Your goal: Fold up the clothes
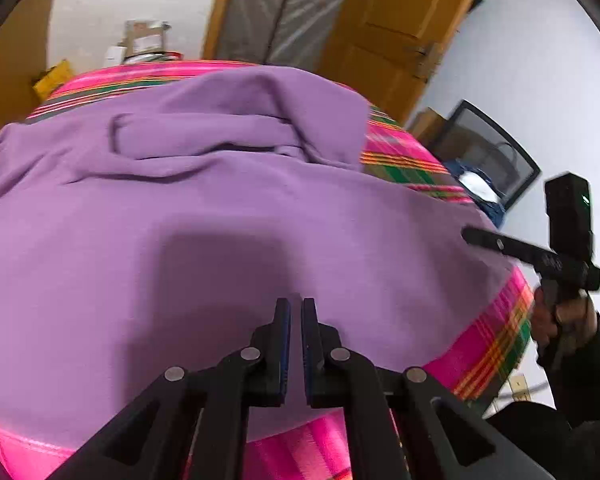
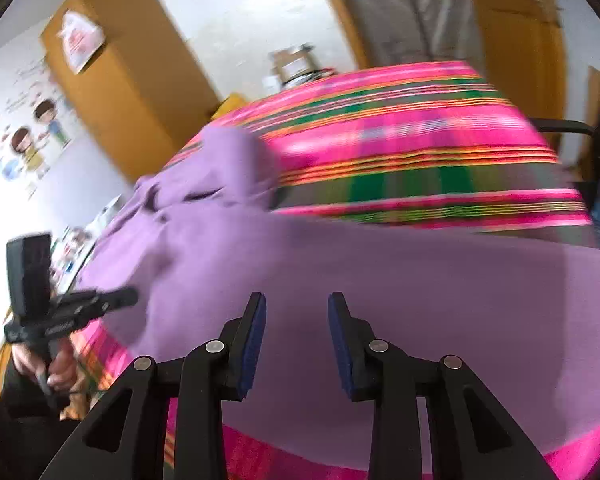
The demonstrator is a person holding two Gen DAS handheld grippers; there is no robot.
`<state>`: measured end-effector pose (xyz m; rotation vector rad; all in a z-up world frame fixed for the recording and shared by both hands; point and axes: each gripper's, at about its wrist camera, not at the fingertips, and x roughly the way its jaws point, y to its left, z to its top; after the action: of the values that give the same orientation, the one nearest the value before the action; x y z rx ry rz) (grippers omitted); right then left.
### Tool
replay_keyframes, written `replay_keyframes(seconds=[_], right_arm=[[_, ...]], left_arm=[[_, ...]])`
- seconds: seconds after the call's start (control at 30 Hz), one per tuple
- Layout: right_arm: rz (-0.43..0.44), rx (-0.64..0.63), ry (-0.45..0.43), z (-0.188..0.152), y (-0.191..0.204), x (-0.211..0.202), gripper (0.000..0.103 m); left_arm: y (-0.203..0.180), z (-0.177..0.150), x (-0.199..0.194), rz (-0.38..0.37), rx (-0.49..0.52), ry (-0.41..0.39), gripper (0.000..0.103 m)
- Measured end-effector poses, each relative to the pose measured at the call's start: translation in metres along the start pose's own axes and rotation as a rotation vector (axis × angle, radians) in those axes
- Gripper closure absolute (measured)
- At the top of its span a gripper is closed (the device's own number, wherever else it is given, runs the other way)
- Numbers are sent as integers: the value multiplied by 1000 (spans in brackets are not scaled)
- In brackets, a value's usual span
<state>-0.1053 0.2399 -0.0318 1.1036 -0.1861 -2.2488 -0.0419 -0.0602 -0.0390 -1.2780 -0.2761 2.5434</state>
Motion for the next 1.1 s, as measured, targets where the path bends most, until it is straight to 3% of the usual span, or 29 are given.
replay_keyframes(seconds=[0.17, 0.47, 0.57, 0.87, 0.93, 1.1], right_arm=[[15, -121, 48, -10, 34, 17, 69], [10, -168, 57, -13, 46, 15, 69], [18, -183, 64, -7, 51, 23, 69], [54, -237, 91, 9, 70, 48, 69], [60, -243, 98, 11, 73, 53, 69], [67, -252, 112, 14, 80, 63, 69]], left_arm=[[9, -12, -4, 23, -20, 3, 99], [48, -22, -37, 127, -124, -65, 99], [81, -23, -57, 220, -221, -117, 98], [198, -54, -127, 515, -623, -268, 77], [217, -63, -139, 550, -685, -290, 70], [251, -77, -149, 541, -787, -299, 69]])
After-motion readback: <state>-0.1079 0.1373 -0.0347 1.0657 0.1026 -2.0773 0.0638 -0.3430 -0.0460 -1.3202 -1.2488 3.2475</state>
